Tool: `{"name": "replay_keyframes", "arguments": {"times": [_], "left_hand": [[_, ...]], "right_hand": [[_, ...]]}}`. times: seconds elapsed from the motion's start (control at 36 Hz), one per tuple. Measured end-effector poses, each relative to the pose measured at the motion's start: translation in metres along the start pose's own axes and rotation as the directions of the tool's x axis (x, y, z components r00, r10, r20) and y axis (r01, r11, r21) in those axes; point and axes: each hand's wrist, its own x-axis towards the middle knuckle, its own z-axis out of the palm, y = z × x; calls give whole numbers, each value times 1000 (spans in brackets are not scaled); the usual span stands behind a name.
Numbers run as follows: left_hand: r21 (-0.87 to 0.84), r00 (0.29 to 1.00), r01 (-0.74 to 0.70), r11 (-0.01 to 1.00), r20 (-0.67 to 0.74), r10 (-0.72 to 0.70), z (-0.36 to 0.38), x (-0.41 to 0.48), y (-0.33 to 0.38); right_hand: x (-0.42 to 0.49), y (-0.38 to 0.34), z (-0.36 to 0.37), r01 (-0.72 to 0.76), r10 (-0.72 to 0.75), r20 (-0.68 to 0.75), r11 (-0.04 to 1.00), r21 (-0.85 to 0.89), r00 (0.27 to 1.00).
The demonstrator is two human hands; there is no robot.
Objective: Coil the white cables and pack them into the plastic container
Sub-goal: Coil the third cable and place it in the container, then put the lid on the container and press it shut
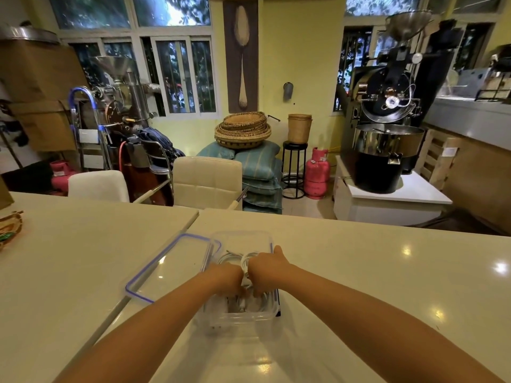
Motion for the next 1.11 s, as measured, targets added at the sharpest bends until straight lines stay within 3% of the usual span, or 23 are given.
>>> {"name": "replay_keyframes", "arguments": {"times": [0.19,0.36,0.5,0.61,0.72,0.83,0.89,1.0,1.11], "left_hand": [[-105,998,-60,993,-16,59,-6,2,-11],[-218,987,-34,975,-162,-1,-26,-2,-32],[-379,909,-43,924,-399,-122,-44,-11,-66],[-408,839,61,911,-473,-268,-42,-19,-105],[-340,825,268,901,-403,-397,-21,-24,-146],[-352,813,372,859,-322,-485,4,-26,-176],[-363,814,409,837,-270,-514,14,-25,-186],[-403,820,444,800,-178,-544,29,-19,-197],[-396,824,468,790,-128,-553,36,-9,-195]], "right_hand": [[-6,1,-10,34,-34,-1,999,31,999],[-5,2,-44,16,-15,-15,994,110,1000],[2,-8,-77,68,-21,-155,948,310,988],[10,-31,-93,116,-26,-200,883,455,980],[21,-62,-99,114,-6,-171,769,629,985],[31,-96,-93,46,-13,-46,533,845,999],[33,-107,-88,-7,-28,23,466,885,999],[40,-121,-71,-99,-17,117,424,900,993],[53,-135,-59,-233,40,251,535,812,967]]}}
